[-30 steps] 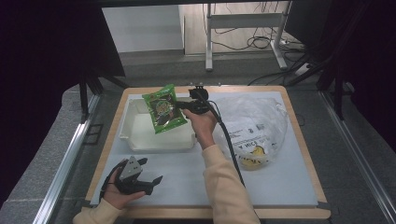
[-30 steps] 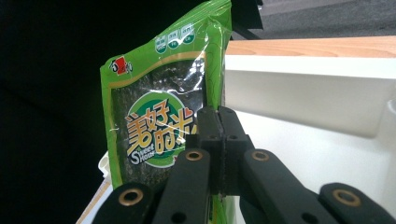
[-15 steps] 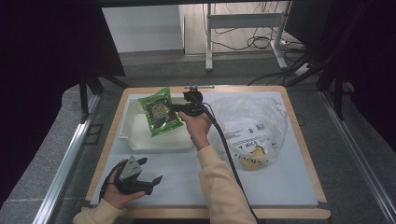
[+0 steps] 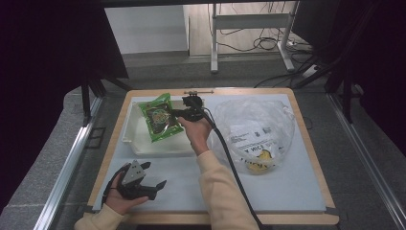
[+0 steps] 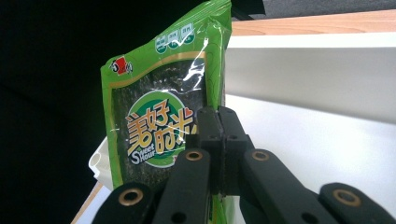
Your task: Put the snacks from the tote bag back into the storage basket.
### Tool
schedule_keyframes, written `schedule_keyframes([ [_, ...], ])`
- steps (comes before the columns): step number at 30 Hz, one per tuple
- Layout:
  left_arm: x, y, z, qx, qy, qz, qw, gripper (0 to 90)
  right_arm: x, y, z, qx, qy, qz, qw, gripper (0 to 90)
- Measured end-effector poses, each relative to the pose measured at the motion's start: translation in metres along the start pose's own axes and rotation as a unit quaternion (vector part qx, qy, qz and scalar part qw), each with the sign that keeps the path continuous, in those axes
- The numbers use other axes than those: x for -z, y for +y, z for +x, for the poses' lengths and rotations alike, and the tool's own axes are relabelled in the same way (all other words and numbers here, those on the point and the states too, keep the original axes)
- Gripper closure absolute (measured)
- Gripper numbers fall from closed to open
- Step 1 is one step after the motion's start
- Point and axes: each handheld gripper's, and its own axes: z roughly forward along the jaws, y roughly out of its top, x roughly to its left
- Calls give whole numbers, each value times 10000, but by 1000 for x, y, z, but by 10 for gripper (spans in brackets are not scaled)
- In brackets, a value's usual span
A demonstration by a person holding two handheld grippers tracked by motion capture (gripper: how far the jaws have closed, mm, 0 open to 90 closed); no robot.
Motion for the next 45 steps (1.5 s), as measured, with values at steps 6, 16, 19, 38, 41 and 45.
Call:
schedule_keyframes([
  [6,-1,0,-1,-21,-7,0,10000,127,-7,-3,0,-26,-27,33,10000,898],
  [16,0,0,0,-3,-10,-21,10000,127,-21,-7,1,-182,-182,34,9997,898],
  [19,1,0,0,-8,-11,-28,10000,127,-26,-9,1,-229,-239,59,9994,898],
  [38,1,1,0,28,-48,-73,10000,127,-66,-26,8,-500,-554,40,9972,897],
  [41,2,1,1,0,-37,-55,10000,127,-74,-31,7,-528,-596,69,9968,897],
  [45,2,0,1,2,-40,-55,10000,127,-82,-37,8,-558,-628,77,9964,897],
])
